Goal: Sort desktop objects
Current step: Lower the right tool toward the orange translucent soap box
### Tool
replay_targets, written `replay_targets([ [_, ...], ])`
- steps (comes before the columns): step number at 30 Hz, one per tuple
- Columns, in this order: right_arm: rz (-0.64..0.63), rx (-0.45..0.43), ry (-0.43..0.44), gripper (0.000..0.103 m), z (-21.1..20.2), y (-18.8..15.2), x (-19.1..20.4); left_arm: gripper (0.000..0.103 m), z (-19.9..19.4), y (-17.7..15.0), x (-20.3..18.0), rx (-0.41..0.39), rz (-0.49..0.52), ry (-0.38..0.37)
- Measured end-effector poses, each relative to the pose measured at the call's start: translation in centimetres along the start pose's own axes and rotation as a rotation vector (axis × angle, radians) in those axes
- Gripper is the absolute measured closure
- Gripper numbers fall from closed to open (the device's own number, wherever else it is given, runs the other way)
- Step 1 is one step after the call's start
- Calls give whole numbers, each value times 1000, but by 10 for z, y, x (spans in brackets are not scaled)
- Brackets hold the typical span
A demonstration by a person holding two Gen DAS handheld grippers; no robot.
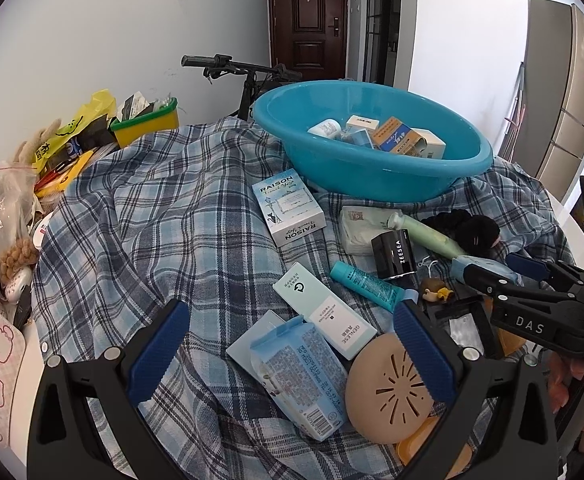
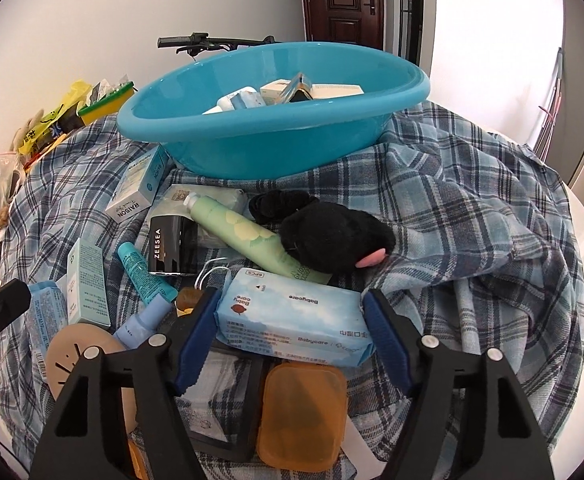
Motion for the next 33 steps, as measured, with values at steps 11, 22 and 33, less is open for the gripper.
replay_targets([
  [11,-54,-25,28,48,-17,-3,5,0,0,0,-8,1,21,-3],
  [22,-57,-37,35,21,-11,-7,2,0,5,-2,-11,11,19,-5],
  [33,-79,-31,-8,37,-2,-4,11,0,8,-4,-11,18,27,-2],
])
Point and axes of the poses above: each gripper's, at about its wrist camera, not at the fingertips, and z roughly the way its jaws point, x to its left, y to its top, the point moved 2 cm from there along z, roughly the way its jaws point, and after that the axes turned 2 degrees about -z, right-handed, at the moved point
